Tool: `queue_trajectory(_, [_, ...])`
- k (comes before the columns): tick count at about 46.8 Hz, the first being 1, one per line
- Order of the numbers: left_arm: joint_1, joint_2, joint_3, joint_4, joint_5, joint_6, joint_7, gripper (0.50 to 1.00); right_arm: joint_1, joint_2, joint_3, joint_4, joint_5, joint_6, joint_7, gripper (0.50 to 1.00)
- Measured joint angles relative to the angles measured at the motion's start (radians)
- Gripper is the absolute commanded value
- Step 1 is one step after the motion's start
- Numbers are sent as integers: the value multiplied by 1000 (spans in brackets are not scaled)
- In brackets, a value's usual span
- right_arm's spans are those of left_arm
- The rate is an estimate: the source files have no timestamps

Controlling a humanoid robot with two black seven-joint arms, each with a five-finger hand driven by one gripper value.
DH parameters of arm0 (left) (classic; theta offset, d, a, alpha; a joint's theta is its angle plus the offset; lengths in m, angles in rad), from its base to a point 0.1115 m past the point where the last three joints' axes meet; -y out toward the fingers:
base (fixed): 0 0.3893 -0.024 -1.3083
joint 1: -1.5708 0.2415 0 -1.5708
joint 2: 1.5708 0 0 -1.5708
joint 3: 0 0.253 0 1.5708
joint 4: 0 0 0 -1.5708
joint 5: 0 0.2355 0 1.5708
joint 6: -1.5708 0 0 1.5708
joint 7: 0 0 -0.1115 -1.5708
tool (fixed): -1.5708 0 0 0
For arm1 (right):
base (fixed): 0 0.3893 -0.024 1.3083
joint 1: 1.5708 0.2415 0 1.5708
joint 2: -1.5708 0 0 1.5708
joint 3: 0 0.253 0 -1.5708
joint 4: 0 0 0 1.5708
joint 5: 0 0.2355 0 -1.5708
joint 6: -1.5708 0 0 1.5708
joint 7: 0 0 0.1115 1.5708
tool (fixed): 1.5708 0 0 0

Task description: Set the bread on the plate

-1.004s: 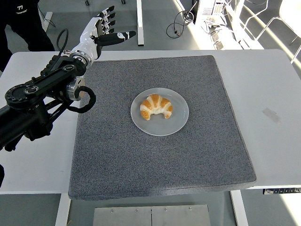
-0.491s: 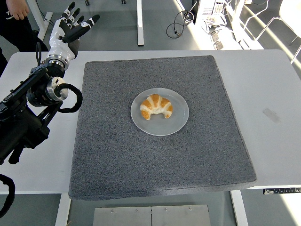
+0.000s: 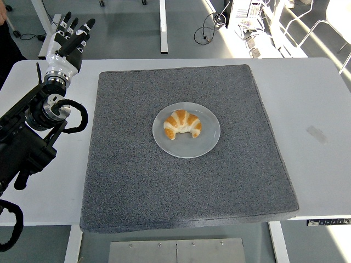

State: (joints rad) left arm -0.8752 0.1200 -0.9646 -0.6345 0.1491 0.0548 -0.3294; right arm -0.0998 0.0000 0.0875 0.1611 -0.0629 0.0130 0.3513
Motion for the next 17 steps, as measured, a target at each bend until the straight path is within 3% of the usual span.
queue_trajectory(17, [-2, -45, -5, 134, -110, -103, -6, 961, 6, 0, 3, 4, 0, 1, 1, 1000])
